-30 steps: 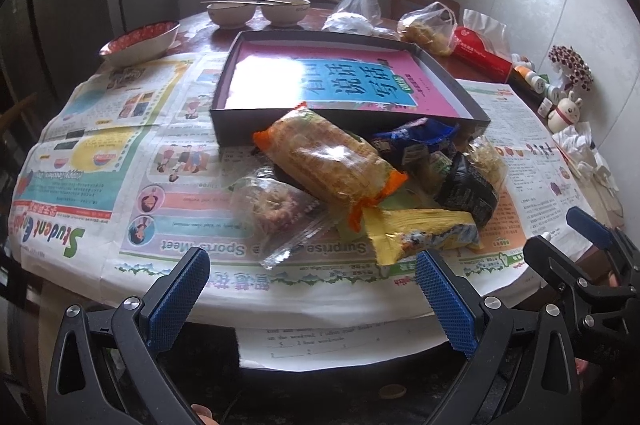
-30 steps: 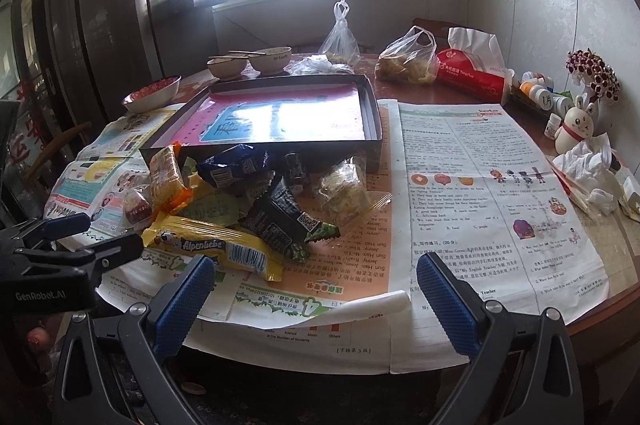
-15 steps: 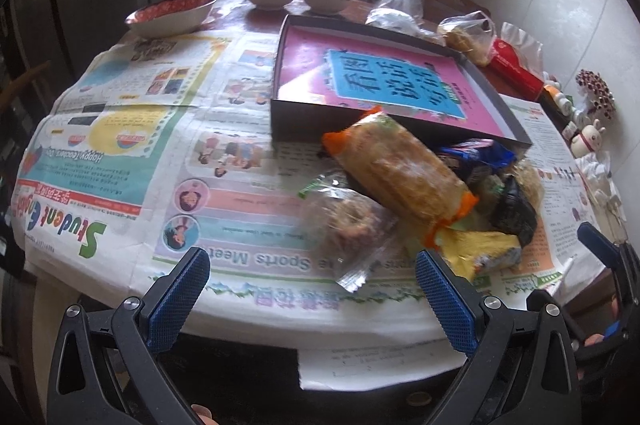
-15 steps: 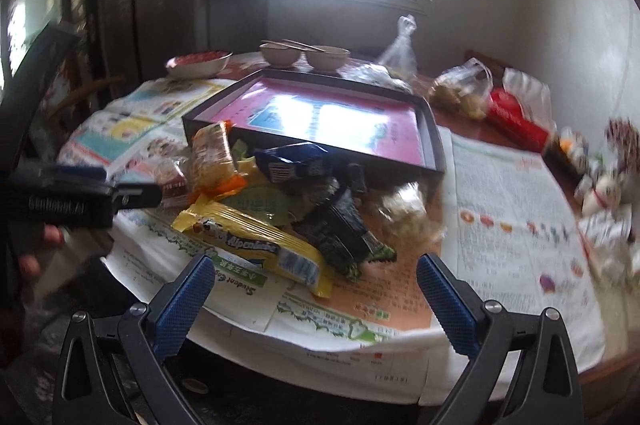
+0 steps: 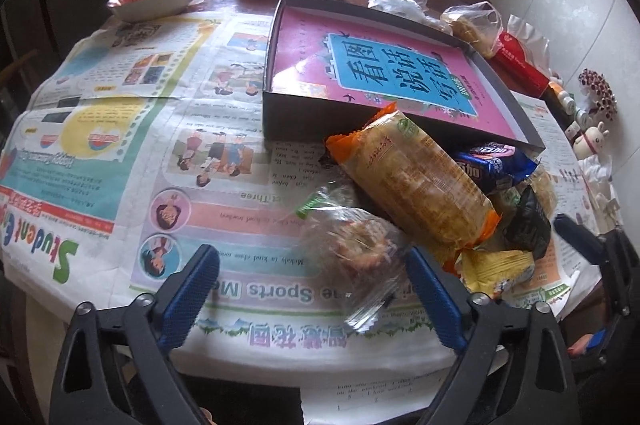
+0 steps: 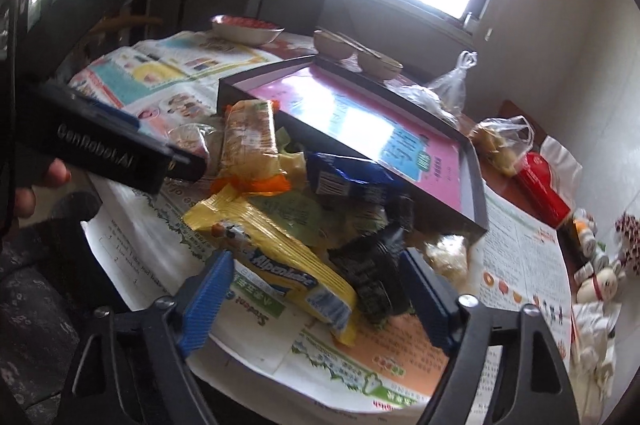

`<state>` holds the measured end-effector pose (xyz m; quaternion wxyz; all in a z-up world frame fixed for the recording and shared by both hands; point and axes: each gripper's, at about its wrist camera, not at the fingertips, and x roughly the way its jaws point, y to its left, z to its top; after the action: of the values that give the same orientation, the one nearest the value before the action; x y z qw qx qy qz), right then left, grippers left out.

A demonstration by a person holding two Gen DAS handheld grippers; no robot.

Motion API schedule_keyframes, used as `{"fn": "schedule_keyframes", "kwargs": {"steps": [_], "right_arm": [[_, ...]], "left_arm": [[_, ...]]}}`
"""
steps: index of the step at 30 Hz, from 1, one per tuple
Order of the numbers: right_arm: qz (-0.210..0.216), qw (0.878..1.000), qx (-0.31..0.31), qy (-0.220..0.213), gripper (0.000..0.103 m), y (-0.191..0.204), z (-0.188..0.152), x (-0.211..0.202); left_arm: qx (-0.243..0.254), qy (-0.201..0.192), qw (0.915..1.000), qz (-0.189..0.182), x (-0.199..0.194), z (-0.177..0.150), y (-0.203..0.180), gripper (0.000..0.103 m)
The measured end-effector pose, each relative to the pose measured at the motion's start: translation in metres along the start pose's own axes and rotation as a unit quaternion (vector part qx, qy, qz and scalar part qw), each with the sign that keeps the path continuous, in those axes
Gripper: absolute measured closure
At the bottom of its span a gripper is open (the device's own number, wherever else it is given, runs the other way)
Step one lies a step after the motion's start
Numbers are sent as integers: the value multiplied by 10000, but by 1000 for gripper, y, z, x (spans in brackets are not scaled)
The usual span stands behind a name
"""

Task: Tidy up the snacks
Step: 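Grasp the clear pastry bag with the left tool while the right tool grasps the yellow Alpenliebe packet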

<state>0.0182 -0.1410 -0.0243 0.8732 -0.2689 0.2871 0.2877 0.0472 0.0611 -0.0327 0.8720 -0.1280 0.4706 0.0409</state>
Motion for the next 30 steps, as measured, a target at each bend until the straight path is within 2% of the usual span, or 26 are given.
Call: {"fn": "schedule_keyframes", "kwargs": {"steps": [1, 2, 5, 12, 13, 15, 16, 18, 21, 24, 30], "right_arm": [[11, 10000, -42, 18, 29, 1, 1, 3], [19, 10000, -93, 31, 30, 2, 1, 6], [64, 9998, -170, 56, 37, 3, 2, 11], [230, 9992, -280, 164, 63, 8, 3, 23], [247, 9992, -277, 152, 70, 7, 3, 23], [359, 9991, -191, 108, 74, 4, 3, 22], [386, 9991, -126, 84, 76, 2, 3, 22], [421, 9991, -6, 38, 81, -3, 3, 21], [592, 9979, 269, -36, 82, -13, 3, 18], [671, 9968, 432, -108, 83, -19, 4, 15], [977, 9921, 716, -328, 84, -28, 7, 4]], "left_arm": [[-4, 17, 10000, -26, 2, 1, 0, 11], [-3, 23, 10000, -47, 2, 1, 0, 18], [12, 14, 9999, -166, 2, 4, -1, 29], [-103, 3, 9994, -344, 4, 8, 5, 38], [-133, -5, 9993, -345, 4, 9, 6, 42], [-205, -33, 9989, -419, 5, 11, 10, 45], [-261, -42, 9984, -496, 5, 12, 13, 55], [-338, -56, 9977, -591, 6, 13, 17, 56], [-458, -75, 9960, -764, 6, 14, 23, 62], [-578, -156, 9944, -869, 3, 15, 30, 73], [-588, -260, 9933, -962, -2, 16, 34, 76]]}}
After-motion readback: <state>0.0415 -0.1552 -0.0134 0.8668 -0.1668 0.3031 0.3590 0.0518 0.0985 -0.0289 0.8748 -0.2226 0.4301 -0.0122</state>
